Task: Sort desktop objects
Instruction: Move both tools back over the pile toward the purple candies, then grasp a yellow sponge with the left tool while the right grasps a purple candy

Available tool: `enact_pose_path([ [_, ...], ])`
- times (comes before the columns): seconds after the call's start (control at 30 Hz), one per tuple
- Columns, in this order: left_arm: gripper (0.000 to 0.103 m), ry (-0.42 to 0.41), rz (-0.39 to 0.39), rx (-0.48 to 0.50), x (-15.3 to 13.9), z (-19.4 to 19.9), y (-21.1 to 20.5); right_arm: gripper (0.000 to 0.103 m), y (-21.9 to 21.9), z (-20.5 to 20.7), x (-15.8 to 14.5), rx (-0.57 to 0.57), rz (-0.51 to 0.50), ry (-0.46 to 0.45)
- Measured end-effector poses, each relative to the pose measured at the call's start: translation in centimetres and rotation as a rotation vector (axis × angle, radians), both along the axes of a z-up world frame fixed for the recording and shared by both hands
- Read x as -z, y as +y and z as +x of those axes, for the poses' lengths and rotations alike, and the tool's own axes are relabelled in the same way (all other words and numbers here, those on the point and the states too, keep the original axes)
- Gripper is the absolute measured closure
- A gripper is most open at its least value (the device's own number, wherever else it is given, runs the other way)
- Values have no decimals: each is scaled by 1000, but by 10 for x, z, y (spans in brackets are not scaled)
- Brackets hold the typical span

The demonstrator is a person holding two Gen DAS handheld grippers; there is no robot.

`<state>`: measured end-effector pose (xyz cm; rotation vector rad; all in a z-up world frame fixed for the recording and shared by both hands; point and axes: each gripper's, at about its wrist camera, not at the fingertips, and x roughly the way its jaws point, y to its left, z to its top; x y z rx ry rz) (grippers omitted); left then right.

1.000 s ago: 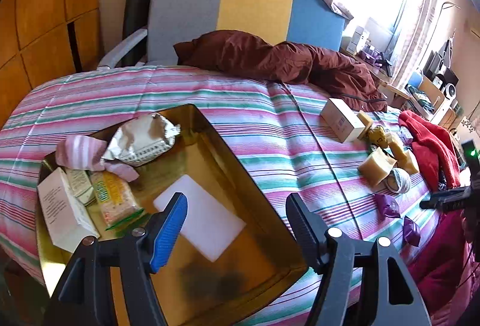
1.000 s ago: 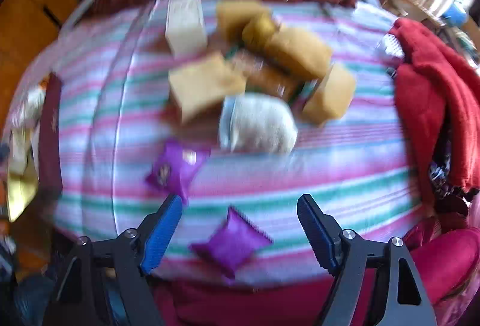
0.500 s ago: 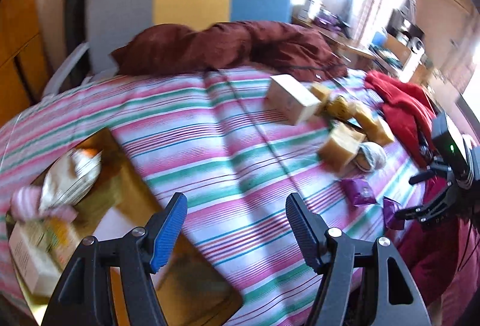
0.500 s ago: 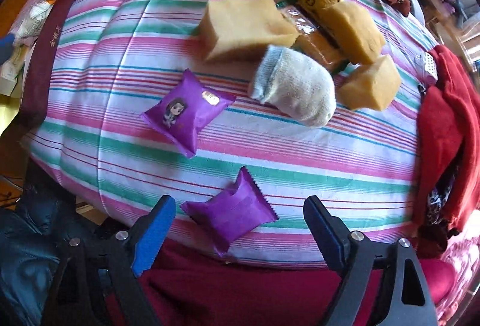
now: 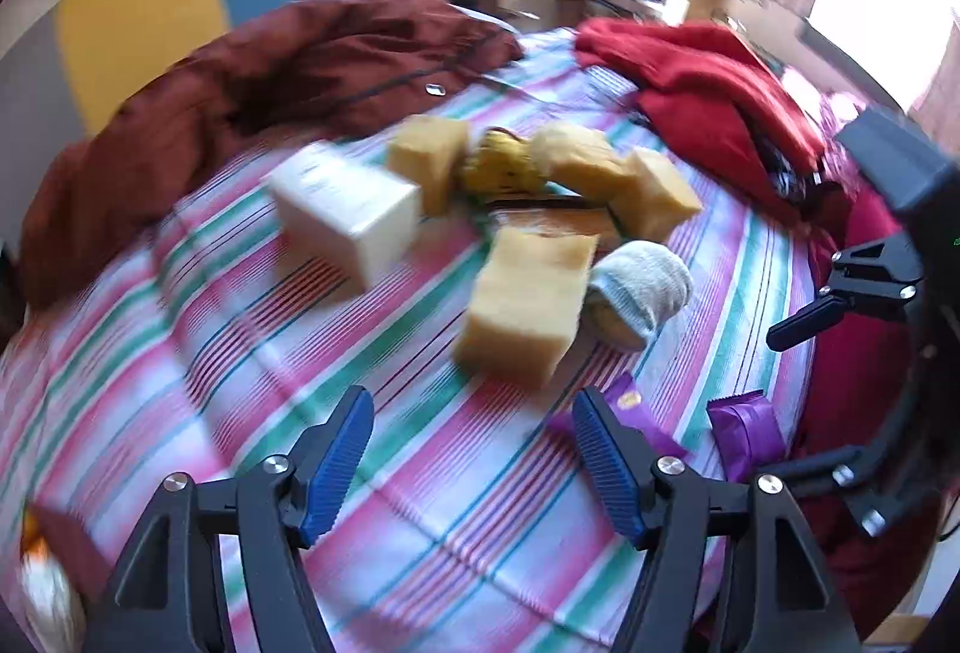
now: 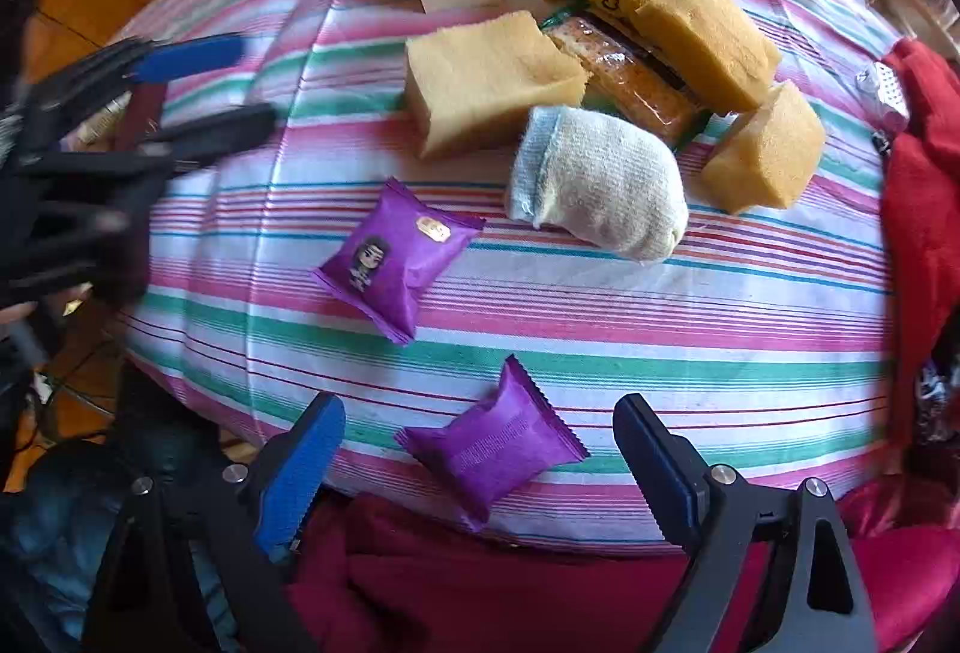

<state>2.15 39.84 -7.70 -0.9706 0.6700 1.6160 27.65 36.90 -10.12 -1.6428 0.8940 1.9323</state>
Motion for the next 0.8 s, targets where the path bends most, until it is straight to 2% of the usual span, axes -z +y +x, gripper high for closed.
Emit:
enact_pose_path([
  [0.2, 24, -1, -49, 98, 20, 2, 43, 11, 4, 0, 3, -32, -34, 16],
  [0.4, 25, -32, -85, 149, 40, -1, 68, 11, 12, -4, 8, -47, -47, -8],
  [0.43, 26, -39, -86, 144, 42, -3, 70, 11, 12, -6, 9, -54, -50, -20],
  [0.5, 35, -65, -105, 127, 49, -8, 73, 11, 13, -7, 11, -60, -50, -45],
  [0.53, 43, -104, -92, 132, 50, -10, 71, 11, 13, -8, 11, -67, -49, -58],
  [0.67, 46, -75, -65, 93, 48, -12, 58, 11, 13, -9, 13, -71, -36, -107],
  [0.8, 46, -120, -57, -19, 46, -33, 35, 11, 10, -15, 16, -99, 5, -198],
])
